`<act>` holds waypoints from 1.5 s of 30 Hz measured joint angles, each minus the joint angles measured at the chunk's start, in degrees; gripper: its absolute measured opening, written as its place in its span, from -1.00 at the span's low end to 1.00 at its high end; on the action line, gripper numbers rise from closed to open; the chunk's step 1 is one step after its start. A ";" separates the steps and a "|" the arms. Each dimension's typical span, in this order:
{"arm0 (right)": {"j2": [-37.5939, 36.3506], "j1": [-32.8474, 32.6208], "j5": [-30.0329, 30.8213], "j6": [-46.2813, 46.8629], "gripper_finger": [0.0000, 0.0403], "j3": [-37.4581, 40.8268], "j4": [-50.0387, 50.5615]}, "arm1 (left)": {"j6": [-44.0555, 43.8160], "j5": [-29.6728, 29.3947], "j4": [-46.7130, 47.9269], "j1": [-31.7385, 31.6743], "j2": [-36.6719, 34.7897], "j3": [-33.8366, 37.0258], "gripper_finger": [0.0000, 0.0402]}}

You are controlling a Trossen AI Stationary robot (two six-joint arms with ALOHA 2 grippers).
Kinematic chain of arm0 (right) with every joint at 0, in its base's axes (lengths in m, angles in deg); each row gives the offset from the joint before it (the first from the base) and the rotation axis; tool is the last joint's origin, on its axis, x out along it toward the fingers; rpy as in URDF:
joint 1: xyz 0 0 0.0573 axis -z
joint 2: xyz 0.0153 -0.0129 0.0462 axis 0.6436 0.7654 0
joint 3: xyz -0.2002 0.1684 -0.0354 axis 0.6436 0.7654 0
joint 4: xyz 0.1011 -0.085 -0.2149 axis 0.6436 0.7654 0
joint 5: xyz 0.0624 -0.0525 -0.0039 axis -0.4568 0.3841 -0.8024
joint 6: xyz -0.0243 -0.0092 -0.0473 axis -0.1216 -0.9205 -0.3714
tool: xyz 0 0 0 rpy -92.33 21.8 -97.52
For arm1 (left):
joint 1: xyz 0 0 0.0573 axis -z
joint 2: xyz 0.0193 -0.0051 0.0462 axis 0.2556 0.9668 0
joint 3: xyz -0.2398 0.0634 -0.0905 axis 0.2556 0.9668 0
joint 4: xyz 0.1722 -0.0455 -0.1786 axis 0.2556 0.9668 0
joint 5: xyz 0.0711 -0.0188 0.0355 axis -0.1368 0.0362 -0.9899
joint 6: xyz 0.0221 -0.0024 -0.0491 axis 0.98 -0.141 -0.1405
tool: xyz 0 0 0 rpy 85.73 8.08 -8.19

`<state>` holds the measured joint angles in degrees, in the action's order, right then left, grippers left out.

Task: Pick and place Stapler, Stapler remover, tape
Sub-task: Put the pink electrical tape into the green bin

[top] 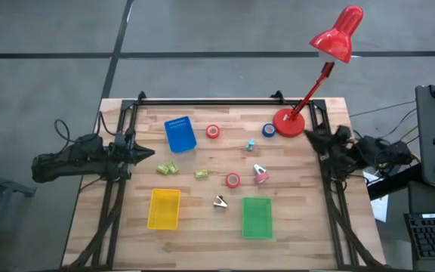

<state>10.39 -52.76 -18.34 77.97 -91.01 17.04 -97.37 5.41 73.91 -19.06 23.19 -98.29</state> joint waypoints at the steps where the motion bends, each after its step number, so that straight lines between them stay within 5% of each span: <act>1: 0.00 0.01 1.54 -2.99 -0.96 -0.76 -0.04 | -0.02 0.02 0.00 0.00 0.00 0.00 -0.93; 5: 1.09 -0.01 10.34 -5.54 -0.96 -2.14 1.44 | -0.01 0.00 0.00 -0.01 0.02 0.00 -0.93; 8: 3.82 0.01 19.23 2.70 -0.96 -2.48 4.59 | 0.00 0.00 0.00 0.00 0.02 0.00 -0.93; 13: 12.12 -0.05 19.42 26.52 -0.96 -1.98 9.84 | -0.01 0.00 0.00 -0.01 0.02 0.00 -0.93; 20: 21.94 -0.03 21.04 43.07 -0.96 -4.19 9.52 | -0.02 0.00 0.00 0.00 0.02 0.00 -0.93; 24: 24.94 0.33 15.31 51.07 -0.96 -6.51 12.47 | -0.02 0.00 0.00 0.00 0.02 0.00 -0.93; 31: 35.25 7.57 -8.41 54.11 -0.96 -11.85 19.24 | -0.01 0.01 0.02 -0.01 0.02 0.00 -0.93; 36: 43.39 14.38 -22.42 44.15 -0.96 -21.01 28.94 | -0.01 0.00 0.01 -0.02 0.01 0.00 -0.93; 45: 56.84 25.27 -28.19 21.56 -0.93 -40.96 55.59 | 0.00 0.01 0.01 -0.01 0.01 0.00 -0.93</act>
<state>67.23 -27.49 -46.53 99.53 -131.97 72.63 -97.37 5.42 73.91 -19.07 23.20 -98.29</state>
